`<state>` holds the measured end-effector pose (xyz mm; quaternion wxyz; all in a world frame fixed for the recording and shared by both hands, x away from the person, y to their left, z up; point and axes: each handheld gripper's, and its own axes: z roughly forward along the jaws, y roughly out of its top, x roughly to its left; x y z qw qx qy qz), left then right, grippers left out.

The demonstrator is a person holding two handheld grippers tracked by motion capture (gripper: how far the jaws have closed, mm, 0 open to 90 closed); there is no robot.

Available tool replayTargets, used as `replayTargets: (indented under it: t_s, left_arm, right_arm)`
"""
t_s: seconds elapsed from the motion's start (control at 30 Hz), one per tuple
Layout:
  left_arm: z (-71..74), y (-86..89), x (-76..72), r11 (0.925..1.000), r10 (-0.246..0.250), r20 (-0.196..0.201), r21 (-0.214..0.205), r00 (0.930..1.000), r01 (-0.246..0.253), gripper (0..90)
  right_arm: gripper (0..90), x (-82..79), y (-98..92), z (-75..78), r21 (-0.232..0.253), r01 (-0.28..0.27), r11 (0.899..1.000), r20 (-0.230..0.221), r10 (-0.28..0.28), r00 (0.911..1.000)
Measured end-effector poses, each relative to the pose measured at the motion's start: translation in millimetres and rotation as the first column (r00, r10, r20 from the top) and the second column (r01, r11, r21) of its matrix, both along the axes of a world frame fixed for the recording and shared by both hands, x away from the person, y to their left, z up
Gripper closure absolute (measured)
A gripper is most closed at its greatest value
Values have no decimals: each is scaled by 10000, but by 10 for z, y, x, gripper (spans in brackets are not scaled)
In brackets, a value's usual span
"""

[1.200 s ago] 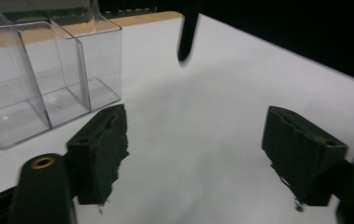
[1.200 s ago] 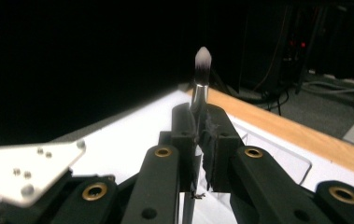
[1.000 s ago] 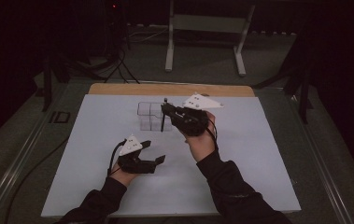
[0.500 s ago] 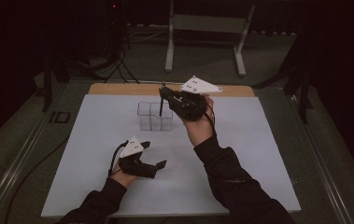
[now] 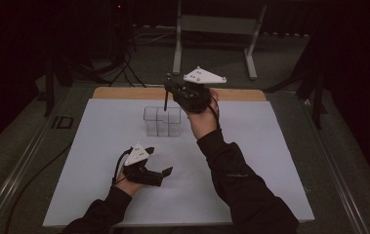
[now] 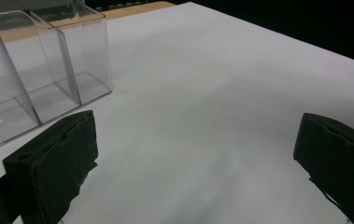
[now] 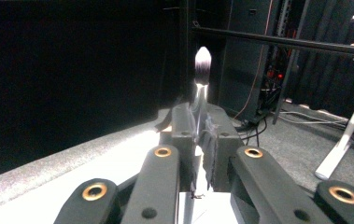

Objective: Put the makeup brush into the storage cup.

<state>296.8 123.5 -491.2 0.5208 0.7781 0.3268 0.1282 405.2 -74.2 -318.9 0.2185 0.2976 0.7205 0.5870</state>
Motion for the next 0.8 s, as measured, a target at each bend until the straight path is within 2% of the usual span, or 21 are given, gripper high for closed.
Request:
replayTargets:
  t_s: [0.37, 0.63, 0.77, 0.8]
  left_arm:
    - [-13, 36, 17, 9997, 72, -166, -231, 9998, -76, 6]
    - [-7, 69, 26, 9991, 149, -229, -405, 9996, -159, 6]
    - [-8, 80, 29, 9992, 174, -255, -366, 9995, -183, 6]
    - [-12, 86, 34, 9989, 196, -322, -423, 9993, -209, 6]
  right_arm:
    - [839, 181, 106, -10, -63, 113, 9999, 4, -113, 9999]
    - [839, 301, 160, -157, -682, 326, 9971, 154, -317, 9994]
    - [838, 355, 188, -239, -753, 398, 9964, -57, -404, 9992]
    - [838, 385, 197, -276, -747, 436, 9963, -231, -454, 9987]
